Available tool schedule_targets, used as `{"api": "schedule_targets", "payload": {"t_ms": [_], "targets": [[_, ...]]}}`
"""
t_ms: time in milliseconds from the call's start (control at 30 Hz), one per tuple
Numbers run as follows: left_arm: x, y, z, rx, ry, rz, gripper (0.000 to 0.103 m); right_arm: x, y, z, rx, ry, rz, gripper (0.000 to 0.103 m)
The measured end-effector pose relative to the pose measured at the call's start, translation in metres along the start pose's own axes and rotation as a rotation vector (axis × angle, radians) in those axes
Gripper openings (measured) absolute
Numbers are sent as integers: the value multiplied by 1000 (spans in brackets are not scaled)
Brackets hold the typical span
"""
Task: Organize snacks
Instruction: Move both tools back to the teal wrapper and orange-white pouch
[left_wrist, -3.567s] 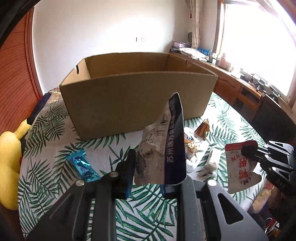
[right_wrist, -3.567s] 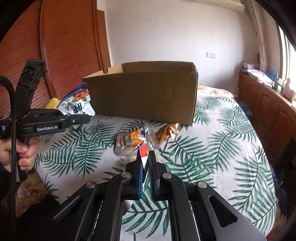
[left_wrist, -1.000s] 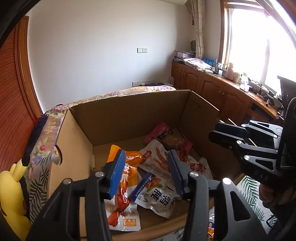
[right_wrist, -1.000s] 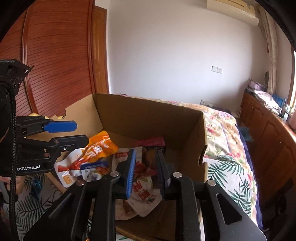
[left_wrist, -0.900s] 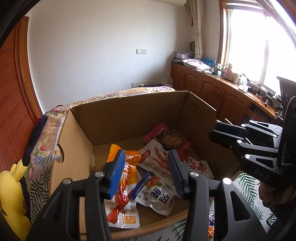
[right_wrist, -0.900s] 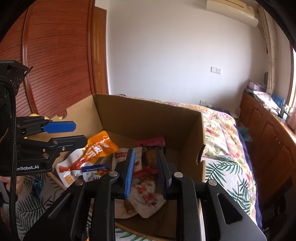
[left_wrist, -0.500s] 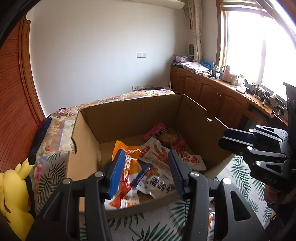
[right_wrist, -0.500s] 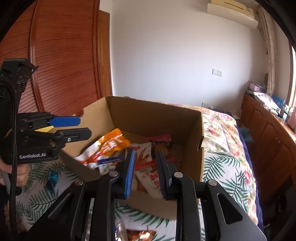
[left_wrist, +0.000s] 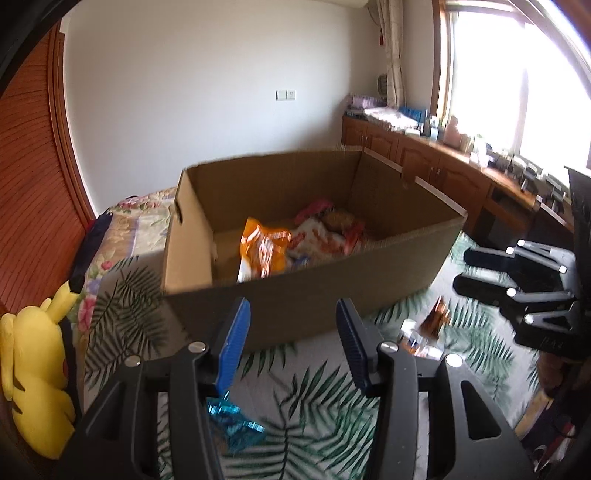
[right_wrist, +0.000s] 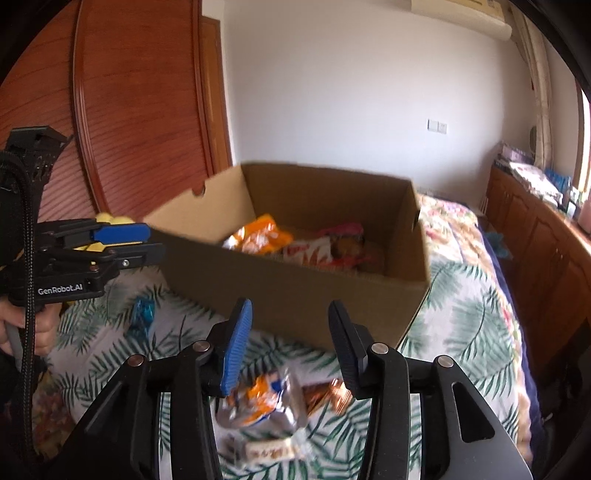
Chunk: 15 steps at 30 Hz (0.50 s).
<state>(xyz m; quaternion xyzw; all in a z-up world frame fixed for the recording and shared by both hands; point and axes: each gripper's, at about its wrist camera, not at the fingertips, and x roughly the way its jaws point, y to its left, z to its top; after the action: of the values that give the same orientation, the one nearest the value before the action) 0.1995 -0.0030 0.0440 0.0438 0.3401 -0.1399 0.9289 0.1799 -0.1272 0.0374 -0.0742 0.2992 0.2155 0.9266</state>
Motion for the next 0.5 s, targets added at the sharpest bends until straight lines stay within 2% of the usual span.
{"api": "schedule_targets", "payload": {"t_ms": [500], "targets": [[22,28,-63,-81,112,26,49,34,13,-44,5,103,6,56]]}}
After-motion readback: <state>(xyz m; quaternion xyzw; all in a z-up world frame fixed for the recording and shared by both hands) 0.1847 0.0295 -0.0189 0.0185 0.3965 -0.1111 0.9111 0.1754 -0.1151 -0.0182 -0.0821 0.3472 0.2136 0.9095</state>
